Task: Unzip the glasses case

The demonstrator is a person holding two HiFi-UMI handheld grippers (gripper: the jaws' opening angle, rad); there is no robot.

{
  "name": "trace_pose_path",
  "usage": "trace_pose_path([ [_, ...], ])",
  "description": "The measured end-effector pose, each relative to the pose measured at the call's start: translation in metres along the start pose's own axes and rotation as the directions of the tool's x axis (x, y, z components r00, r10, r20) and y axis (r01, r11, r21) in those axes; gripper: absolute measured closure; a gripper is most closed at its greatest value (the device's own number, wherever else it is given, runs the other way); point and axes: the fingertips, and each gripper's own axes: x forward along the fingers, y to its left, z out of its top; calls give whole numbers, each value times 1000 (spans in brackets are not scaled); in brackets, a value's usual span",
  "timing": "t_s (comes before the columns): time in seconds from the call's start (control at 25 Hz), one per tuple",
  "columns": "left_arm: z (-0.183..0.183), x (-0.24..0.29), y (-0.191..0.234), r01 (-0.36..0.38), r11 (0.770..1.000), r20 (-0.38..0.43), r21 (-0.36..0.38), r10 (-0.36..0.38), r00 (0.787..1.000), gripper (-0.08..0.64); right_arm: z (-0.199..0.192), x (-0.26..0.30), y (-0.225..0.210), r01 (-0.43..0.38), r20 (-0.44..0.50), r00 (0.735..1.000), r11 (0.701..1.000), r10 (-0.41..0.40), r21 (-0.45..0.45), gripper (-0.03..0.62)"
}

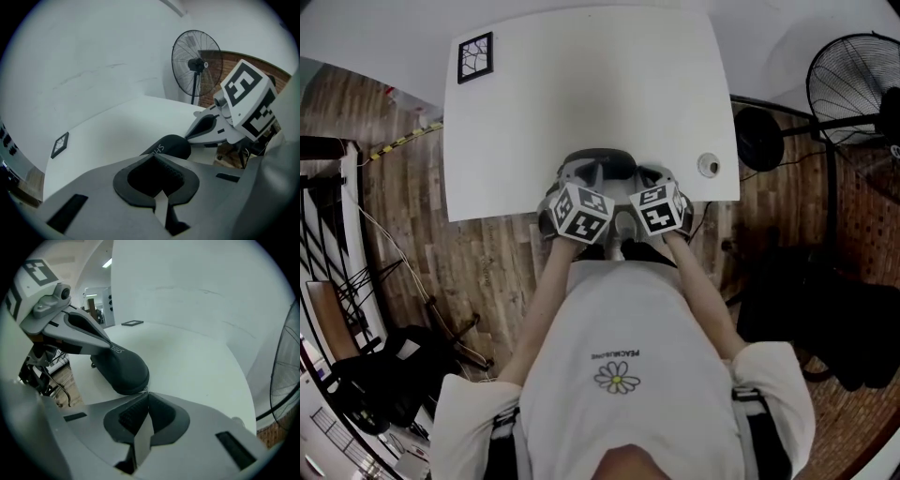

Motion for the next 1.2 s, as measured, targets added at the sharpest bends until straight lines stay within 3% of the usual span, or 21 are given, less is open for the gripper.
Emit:
trace_pose_path([
  [0.16, 1, 0, 0, 1, 1000, -1, -2, -1, 1000, 546, 7, 5, -7, -46, -8, 999, 993, 46, -111, 583],
  [0.4, 0, -8, 3, 8, 999, 22, -50, -7, 1000, 546, 2, 0, 8, -72, -22, 997, 994, 70, -87, 584],
  [0.52, -3, -16, 3, -53, 997, 16, -46, 54, 998, 546, -9, -10, 28, -113, -35, 993, 990, 110, -89, 584],
  [0.8, -17, -23, 1, -55, 994, 28, -89, 58, 998, 546, -20, -24, 101, -283, -70, 959, 937, 275, -204, 584],
  [1.0, -21, -21, 2, 14, 985, 29, -173, -9, 1000, 546, -20, -21, 91, -255, -83, 967, 940, 242, -227, 584],
  [1.2, -21, -20, 1, 19, 987, 18, -159, -16, 1000, 546, -9, -11, 70, -213, -87, 977, 928, 196, -305, 584],
])
